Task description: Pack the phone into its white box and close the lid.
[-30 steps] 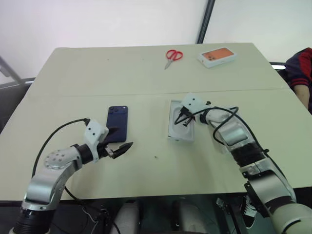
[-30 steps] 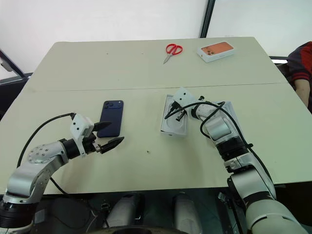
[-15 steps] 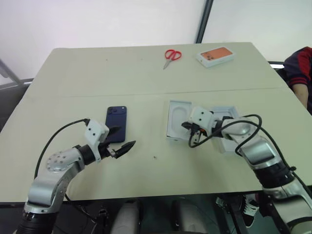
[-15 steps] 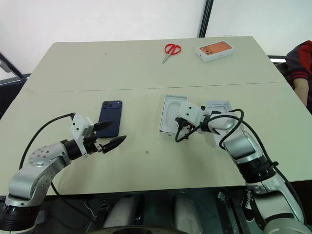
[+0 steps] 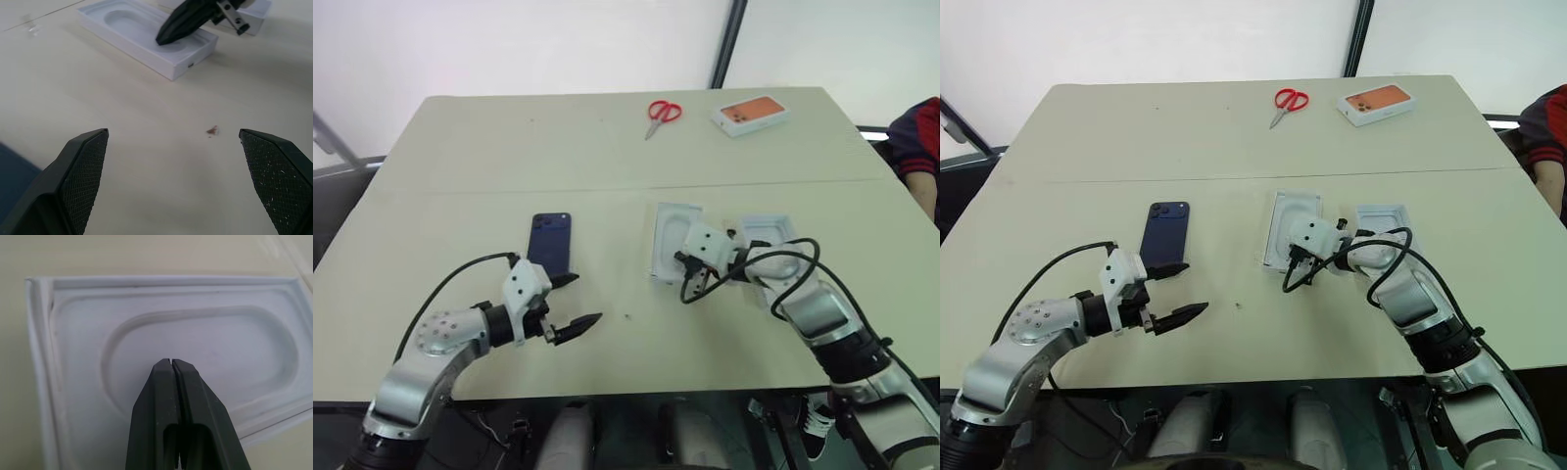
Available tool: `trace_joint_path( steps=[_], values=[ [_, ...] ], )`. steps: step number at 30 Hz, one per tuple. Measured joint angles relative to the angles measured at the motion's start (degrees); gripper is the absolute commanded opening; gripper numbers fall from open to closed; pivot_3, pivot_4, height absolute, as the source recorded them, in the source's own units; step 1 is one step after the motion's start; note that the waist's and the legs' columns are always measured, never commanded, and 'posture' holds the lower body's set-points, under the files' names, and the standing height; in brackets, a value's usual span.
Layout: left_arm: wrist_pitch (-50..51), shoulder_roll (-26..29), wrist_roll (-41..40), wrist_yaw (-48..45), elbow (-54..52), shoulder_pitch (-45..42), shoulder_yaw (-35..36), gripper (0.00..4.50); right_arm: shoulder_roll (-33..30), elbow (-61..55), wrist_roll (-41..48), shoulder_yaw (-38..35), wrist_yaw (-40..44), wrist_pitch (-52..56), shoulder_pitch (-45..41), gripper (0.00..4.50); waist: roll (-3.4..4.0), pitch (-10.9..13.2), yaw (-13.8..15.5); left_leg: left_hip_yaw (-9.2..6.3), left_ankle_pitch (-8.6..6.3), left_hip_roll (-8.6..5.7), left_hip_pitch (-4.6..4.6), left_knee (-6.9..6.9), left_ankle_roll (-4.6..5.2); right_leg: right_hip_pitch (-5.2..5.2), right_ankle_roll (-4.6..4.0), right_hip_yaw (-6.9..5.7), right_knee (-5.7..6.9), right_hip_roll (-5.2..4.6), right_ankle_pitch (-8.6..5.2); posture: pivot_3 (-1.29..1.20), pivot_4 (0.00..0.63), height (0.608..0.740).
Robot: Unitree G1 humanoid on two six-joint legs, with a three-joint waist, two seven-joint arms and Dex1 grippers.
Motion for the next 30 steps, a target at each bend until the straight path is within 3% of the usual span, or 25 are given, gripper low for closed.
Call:
trace_joint_path(
  steps=[6, 17, 20, 26, 30],
  values=[
    [-0.1, -1.0, 0.3, 0.8, -0.5, 0.3, -0.8, 4.50, 0.6, 1.6, -1.0, -0.4, -1.1, -3.4, 0.2, 0.07, 0.00, 0.0, -0.1, -0.02, 0.00, 0.02, 0.12, -0.03, 0.00, 0.12, 0.00, -0.01, -0.01, 0.03, 0.00, 0.00, 0.150, 0.740],
    [-0.1, -1.5, 0.0, 1.4, 0.2, 0.0, 0.9, 4.50, 1.1, -1.7, 5.1, -4.8, 3.8, 2.4, 0.2, 0.07, 0.03, 0.0, -0.1, -0.03, 0.00, 0.03, 0.12, -0.07, 0.01, 0.09, 0.00, -0.04, -0.02, 0.05, 0.00, 0.00, 0.150, 0.740],
    [-0.1, -1.4, 0.0, 1.6, 0.8, -0.1, 2.5, 4.50, 0.2, -4.2, 9.1, -5.9, 7.6, 5.0, 0.2, 0.93, 0.05, 0.0, -0.1, -0.03, 0.00, 0.03, 0.10, -0.09, 0.01, 0.07, 0.00, -0.03, -0.04, 0.05, 0.00, 0.00, 0.150, 0.740],
    [-0.9, 0.3, 0.0, 1.0, 2.1, 0.5, 6.6, 4.50, -6.0, -11.3, 14.3, -7.0, 15.0, 4.8, 5.3, 3.95, 0.05, 0.0, 0.0, -0.06, 0.00, 0.04, 0.12, -0.09, 0.01, 0.15, 0.00, -0.05, -0.09, 0.02, 0.00, 0.00, 0.150, 0.740],
    [-1.1, 0.8, 0.0, -0.3, 1.7, 0.7, 6.4, 4.50, -8.1, -12.3, 14.1, -6.8, 16.1, 2.8, 7.8, 3.95, 0.05, 0.0, -0.1, -0.06, 0.00, 0.05, 0.12, -0.10, 0.01, 0.14, 0.00, -0.05, -0.09, 0.04, 0.00, 0.00, 0.150, 0.740]
  ],
)
